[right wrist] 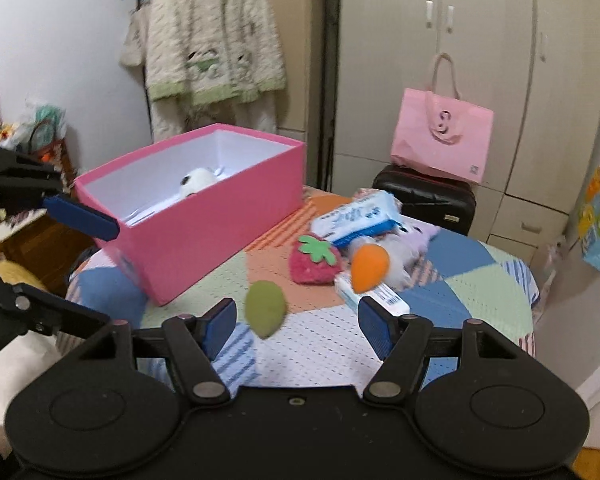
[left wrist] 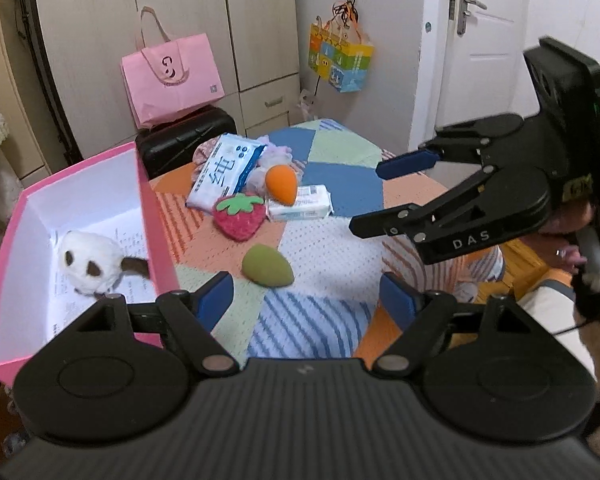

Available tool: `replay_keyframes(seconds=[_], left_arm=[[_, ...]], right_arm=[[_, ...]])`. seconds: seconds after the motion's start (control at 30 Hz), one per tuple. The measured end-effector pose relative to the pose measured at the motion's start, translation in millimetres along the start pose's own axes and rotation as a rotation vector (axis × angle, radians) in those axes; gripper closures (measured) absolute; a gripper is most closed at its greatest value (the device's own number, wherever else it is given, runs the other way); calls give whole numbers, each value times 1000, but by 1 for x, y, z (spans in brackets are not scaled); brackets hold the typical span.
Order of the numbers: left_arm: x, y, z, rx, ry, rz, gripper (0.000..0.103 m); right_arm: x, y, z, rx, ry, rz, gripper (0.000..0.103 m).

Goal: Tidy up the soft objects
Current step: 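Grasp the green sponge with the left gripper while the right grasps the orange sponge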

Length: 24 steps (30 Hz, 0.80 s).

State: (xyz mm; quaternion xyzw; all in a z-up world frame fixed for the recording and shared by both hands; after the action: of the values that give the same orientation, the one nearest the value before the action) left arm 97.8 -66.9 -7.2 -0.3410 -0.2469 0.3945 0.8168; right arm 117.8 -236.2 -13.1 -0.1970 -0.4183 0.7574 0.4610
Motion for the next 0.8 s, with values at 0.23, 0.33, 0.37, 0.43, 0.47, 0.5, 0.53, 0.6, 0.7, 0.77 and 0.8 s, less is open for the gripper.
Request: replay_keyframes(seconds=[0.23,0.33,0.37,0.43,0.47,0.5,0.53,0.6,0.7,0.77,0.8], left_arm=[[-10,0,-40,-23,-35,43,23],[-13,-1,-57,-20,-44,44,23],[-12,-1,-61,-14,-36,48,23],[-10,-1,-72,-1,-30,62,23],[-10,-1,-77,3,-36,60,23],[-10,0,-82,6,-46,55,23],[-9,0,-87,10,-58,52,23],[-9,2,-95,18,-79,58,23],[-8,2,-108,33,-78,99,23],[-11,3,-117,33,-76,116,23],[-11,4,-124,41,-76,136,23]], right_arm=[[-24,9,-18,-74,-9,-5,23],[-33,13,-27,-95,4,-4,22],[-37,13,-30,-98,7,-8,22],[-44,17,-38,-93,13,-9,22],[-47,18,-42,-90,19,-6,22],[-52,19,-46,-89,23,-8,22],[-56,20,-50,-85,22,-15,22],[-64,22,-57,-78,17,-37,22],[-73,23,-69,-72,0,-59,22],[-79,22,-76,-73,-24,-81,22],[-81,22,-80,-83,-49,-90,22]])
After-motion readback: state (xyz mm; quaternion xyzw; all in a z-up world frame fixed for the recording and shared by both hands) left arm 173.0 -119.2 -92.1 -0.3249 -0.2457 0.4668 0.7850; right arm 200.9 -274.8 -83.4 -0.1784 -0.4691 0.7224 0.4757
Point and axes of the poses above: each gripper's, at about its wrist camera, not at the fingertips, and z roughly against the way its jaws point, x to its left, y to its underside, the point moved 5 cm from there along -z, roughly the way its jaws point, and after that the axes turned 9 degrees about -y, right-handed, at the moved point
